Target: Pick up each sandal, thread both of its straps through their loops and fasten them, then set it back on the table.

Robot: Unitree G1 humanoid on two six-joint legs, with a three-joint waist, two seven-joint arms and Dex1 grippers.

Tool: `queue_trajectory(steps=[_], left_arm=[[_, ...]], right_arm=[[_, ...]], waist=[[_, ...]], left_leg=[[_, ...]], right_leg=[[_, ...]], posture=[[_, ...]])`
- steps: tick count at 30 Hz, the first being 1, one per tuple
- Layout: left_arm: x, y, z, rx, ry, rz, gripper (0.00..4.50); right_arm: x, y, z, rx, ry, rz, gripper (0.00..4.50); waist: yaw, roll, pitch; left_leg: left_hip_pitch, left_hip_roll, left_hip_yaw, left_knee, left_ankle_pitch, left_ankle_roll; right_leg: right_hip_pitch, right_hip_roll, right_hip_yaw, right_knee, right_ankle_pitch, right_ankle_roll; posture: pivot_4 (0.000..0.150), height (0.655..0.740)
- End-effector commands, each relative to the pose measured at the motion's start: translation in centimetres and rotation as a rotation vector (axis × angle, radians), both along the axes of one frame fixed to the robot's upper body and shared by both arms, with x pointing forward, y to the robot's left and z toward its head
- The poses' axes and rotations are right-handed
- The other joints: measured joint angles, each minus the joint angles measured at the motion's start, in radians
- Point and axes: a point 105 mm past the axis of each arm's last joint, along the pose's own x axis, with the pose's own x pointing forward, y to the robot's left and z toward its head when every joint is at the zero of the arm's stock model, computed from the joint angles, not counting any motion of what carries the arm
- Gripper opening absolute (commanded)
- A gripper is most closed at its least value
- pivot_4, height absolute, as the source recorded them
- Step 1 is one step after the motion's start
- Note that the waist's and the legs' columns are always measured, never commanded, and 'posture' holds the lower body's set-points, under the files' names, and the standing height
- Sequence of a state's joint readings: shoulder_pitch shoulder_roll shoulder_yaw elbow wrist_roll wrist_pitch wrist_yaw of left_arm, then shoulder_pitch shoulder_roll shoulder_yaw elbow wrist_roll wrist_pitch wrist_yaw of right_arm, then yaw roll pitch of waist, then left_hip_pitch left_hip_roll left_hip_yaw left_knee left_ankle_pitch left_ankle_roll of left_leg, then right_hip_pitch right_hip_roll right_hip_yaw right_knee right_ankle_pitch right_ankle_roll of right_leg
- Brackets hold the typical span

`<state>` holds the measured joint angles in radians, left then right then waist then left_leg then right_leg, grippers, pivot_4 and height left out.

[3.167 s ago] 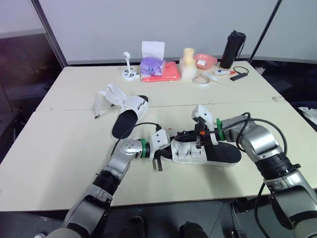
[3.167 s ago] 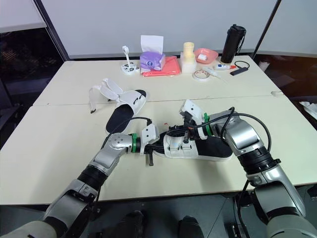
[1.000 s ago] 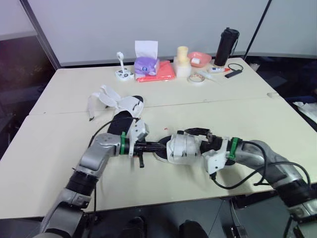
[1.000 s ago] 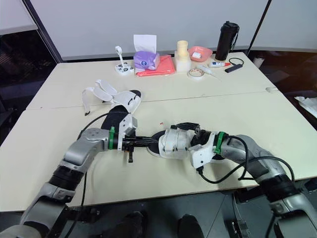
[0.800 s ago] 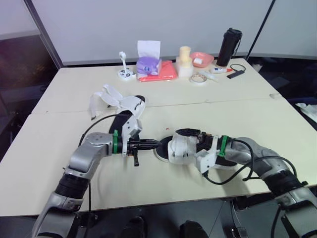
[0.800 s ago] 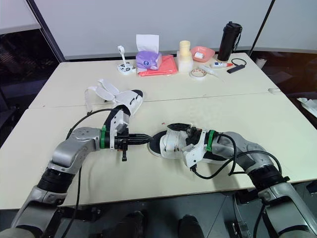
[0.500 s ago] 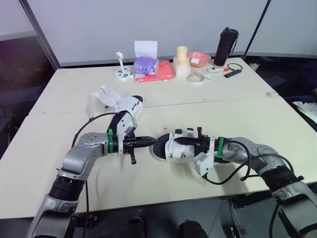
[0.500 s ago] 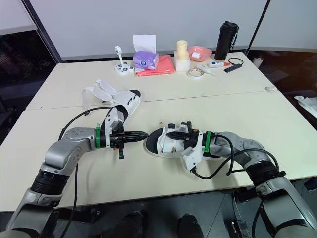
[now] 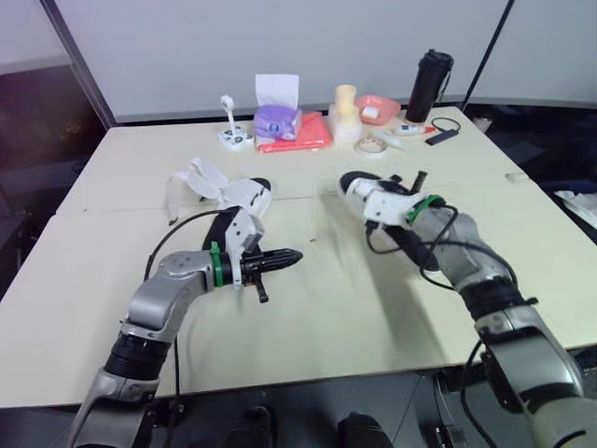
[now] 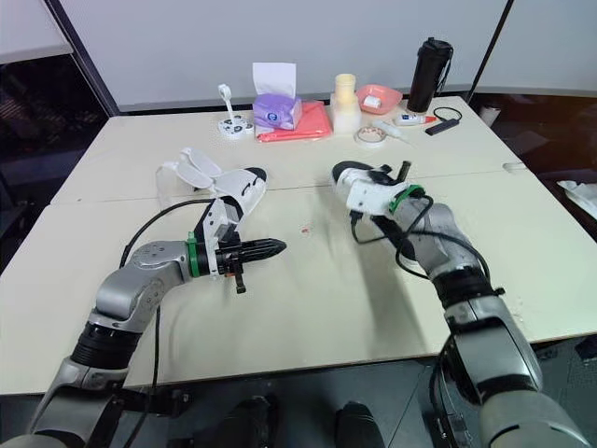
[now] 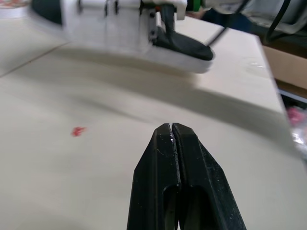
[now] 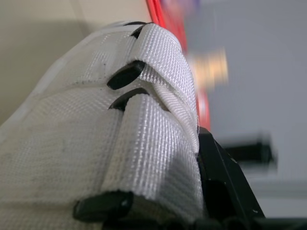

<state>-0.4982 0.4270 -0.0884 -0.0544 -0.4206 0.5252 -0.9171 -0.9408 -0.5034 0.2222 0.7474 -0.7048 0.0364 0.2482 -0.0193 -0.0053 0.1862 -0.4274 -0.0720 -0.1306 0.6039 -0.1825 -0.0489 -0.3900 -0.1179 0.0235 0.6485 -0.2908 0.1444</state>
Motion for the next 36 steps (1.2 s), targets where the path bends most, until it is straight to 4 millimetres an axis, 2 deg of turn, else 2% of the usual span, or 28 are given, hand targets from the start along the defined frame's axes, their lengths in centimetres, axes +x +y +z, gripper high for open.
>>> queue_trajectory(steps=[1, 7, 9, 11, 13, 16, 18, 20, 26, 28, 30, 33, 36], left_arm=[[0.2, 0.6, 1.0, -0.023, -0.066, 0.053, 0.0], [0.2, 1.2, 0.1, -0.021, -0.057, 0.096, 0.0], [0.3, 1.3, 0.0, -0.02, -0.061, 0.107, 0.0], [0.3, 1.3, 0.0, -0.023, -0.061, 0.112, 0.0], [0.3, 1.3, 0.1, -0.024, -0.062, 0.113, 0.0], [0.2, 1.2, 0.1, -0.02, -0.065, 0.112, 0.0], [0.2, 1.3, 0.2, -0.012, -0.072, 0.113, 0.0], [0.2, 1.6, 0.4, -0.005, -0.082, 0.121, 0.0], [0.7, 2.4, 1.1, 0.026, -0.133, 0.167, 0.0], [1.1, 2.7, 1.3, 0.058, -0.175, 0.187, 0.0], [1.5, 3.0, 1.6, 0.097, -0.23, 0.218, 0.0], [2.5, 3.8, 2.3, 0.178, -0.349, 0.28, 0.0], [3.7, 5.1, 2.9, 0.356, -0.527, 0.357, 0.0]], right_arm=[[1.4, -1.5, 0.2, 0.04, -0.011, -0.163, 0.16], [1.9, -1.1, -1.9, 0.138, 0.062, -0.273, 0.16], [1.8, -1.1, -2.6, 0.148, 0.09, -0.286, 1.16], [1.8, -1.0, -2.8, 0.152, 0.104, -0.283, 1.91], [1.8, -0.8, -3.0, 0.16, 0.123, -0.273, 2.95], [1.5, -1.4, -3.3, 0.1, 0.162, -0.239, 4.36], [0.7, -2.0, -3.7, 0.092, 0.199, -0.221, 4.44], [-1.1, -1.9, -4.2, 0.147, 0.246, -0.177, 4.44], [-10.2, -1.0, -5.6, 0.315, 0.41, -0.076, 4.44], [-12.5, -0.4, -5.1, 0.413, 0.444, -0.05, 4.44], [-14.3, 1.0, -4.0, 0.527, 0.482, 0.035, 4.44], [-16.1, 3.0, -1.8, 0.772, 0.529, 0.15, 4.44], [-18.0, 4.8, -0.4, 0.953, 0.613, 0.294, 4.44]], waist=[[-0.001, 0.0, 0.0], [-0.02, 0.0, 0.0], [-0.024, 0.0, 0.0], [-0.025, 0.0, 0.0], [-0.026, 0.0, 0.0], [-0.027, 0.0, -0.001], [-0.025, -0.001, -0.001], [-0.019, -0.001, -0.002], [-0.011, -0.004, -0.004], [-0.016, -0.005, -0.005], [-0.02, -0.005, -0.005], [-0.025, -0.004, -0.004], [-0.017, -0.004, -0.004]], left_leg=[[0.0, 0.0, 0.001, -0.001, 0.0, 0.0], [0.0, 0.001, 0.003, -0.008, 0.004, -0.006], [0.0, 0.001, 0.003, -0.008, 0.004, -0.005], [0.001, 0.0, 0.003, -0.008, 0.003, -0.004], [0.001, 0.0, 0.003, -0.008, 0.003, -0.004], [0.003, 0.001, 0.003, -0.008, 0.003, -0.004], [0.003, 0.001, 0.003, -0.008, 0.003, -0.004], [0.003, 0.0, 0.002, -0.007, 0.003, -0.004], [0.003, 0.0, 0.0, -0.007, 0.002, -0.003], [0.004, 0.001, 0.0, -0.006, 0.002, -0.003], [0.006, 0.001, 0.001, -0.006, 0.003, -0.002], [0.007, 0.002, 0.0, -0.006, 0.003, -0.002], [0.004, 0.002, 0.0, -0.006, 0.003, -0.002]], right_leg=[[0.0, 0.0, 0.0, 0.0, 0.0, 0.0], [-0.004, 0.0, 0.001, 0.0, -0.001, -0.001], [-0.004, 0.0, 0.001, 0.0, -0.001, -0.001], [-0.004, 0.0, 0.001, 0.0, -0.001, -0.001], [-0.004, 0.0, 0.001, 0.001, -0.001, -0.001], [-0.002, 0.001, 0.001, 0.001, -0.001, -0.001], [-0.002, 0.001, 0.001, 0.001, -0.001, -0.001], [-0.002, 0.001, 0.001, 0.001, -0.001, -0.001], [0.0, 0.001, -0.001, 0.001, -0.001, 0.0], [0.002, 0.001, -0.001, 0.001, -0.001, -0.001], [0.004, 0.001, -0.001, 0.001, -0.001, -0.001], [0.003, 0.002, -0.001, 0.001, 0.0, -0.001], [0.001, 0.001, -0.001, 0.001, 0.0, -0.001]], posture=[[0.15, 0.74], [0.15, 0.74], [0.15, 0.74], [0.15, 0.74], [0.15, 0.74], [0.15, 0.74], [0.15, 0.74], [0.15, 0.74], [0.15, 0.74], [0.15, 0.74], [0.15, 0.74], [0.15, 0.74], [0.15, 0.74]])
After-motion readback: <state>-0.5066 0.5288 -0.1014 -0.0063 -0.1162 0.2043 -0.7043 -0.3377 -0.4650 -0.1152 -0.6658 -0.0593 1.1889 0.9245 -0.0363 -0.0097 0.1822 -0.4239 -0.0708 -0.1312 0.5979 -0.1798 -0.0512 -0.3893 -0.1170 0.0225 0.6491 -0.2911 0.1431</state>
